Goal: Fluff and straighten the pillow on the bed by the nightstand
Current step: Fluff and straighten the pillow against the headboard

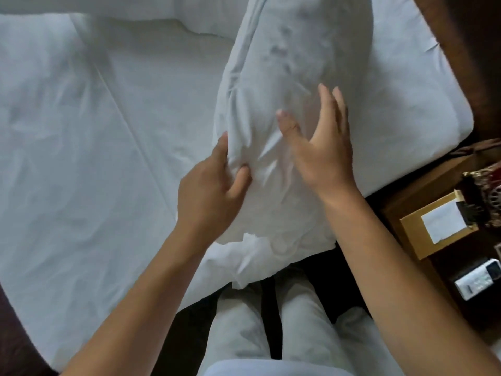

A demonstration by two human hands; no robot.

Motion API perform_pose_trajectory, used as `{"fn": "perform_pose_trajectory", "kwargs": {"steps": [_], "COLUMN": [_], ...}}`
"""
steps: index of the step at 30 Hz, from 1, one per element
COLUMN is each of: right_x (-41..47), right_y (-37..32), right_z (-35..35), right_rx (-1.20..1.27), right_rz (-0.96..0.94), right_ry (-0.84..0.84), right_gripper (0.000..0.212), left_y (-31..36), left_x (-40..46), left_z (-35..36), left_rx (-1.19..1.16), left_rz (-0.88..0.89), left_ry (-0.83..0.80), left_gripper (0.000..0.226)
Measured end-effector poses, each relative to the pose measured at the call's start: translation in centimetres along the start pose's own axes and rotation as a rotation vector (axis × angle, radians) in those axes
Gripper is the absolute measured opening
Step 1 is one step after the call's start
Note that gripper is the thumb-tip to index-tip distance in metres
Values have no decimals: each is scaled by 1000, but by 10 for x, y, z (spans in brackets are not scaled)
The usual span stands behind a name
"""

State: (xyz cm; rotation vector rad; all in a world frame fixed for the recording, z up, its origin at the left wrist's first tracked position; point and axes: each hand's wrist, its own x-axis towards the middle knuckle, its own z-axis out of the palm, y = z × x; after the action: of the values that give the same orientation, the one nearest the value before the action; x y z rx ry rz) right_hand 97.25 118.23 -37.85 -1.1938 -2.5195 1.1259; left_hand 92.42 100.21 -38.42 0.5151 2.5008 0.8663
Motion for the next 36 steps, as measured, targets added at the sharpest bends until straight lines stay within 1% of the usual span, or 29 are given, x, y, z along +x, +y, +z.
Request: {"fn": "perform_pose_trajectory", "kwargs": {"steps": [3, 6, 8, 11, 14, 16, 18, 20, 22, 23, 24, 26, 27, 28, 29, 30, 33, 34, 36], "right_x": [2, -3, -5, -9, -12, -14, -17, -19, -20, -20, -20, -22, -24, -27, -32, -39, -63, -70, -79], "right_y": [-23, -21, -9, 12, 35, 51, 67, 80, 94, 96, 99, 106, 109, 111, 112, 113, 119, 122, 129], "right_z": [-14, -21, -26, -33, -41, -47, -52, -56, -66, -66, -69, -80, -83, -85, -86, -86, -85, -85, -85], "right_rx": [14, -94, -172, -215, -190, -171, -157, -145, -125, -114, -92, -41, -28, -23, -21, -20, -36, -50, -81], "right_rz": [-13, -2, 25, 76, 125, 130, 108, 88, 74, 64, 58, 55, 61, 66, 66, 54, -16, -19, 18], "right_ry": [-102, -161, -169, -68, 42, 74, 89, 93, 87, 77, 65, 45, 33, 21, 11, 6, -15, -36, -86], "right_gripper": [98, 102, 103, 101, 98, 95, 88, 81, 77, 76, 77, 82, 85, 90, 93, 95, 94, 93, 91], "left_y": [12, 19, 25, 28, 29, 26, 24, 25, 34, 34, 36, 51, 64, 80, 96, 112, 161, 177, 202], "left_x": [-13, -28, -38, -49, -55, -54, -48, -41, -33, -26, -19, -3, 7, 16, 27, 39, 75, 84, 92], "left_z": [6, 16, 25, 42, 53, 55, 53, 49, 46, 41, 38, 37, 37, 38, 40, 45, 75, 87, 112], "left_rx": [-63, -138, -173, -170, -187, -208, -259, -328, -406, -440, -453, -385, -321, -251, -184, -124, 17, 59, 89], "left_rz": [63, 151, 223, 314, 382, 388, 359, 312, 185, 127, 100, 101, 100, 96, 96, 100, 124, 113, 53], "left_ry": [-109, -186, -250, -418, -622, -737, -821, -862, -849, -797, -707, -474, -371, -296, -257, -244, -253, -260, -288], "left_gripper": [73, 72, 74, 80, 85, 85, 76, 61, 45, 38, 33, 29, 34, 44, 55, 62, 71, 81, 108]}}
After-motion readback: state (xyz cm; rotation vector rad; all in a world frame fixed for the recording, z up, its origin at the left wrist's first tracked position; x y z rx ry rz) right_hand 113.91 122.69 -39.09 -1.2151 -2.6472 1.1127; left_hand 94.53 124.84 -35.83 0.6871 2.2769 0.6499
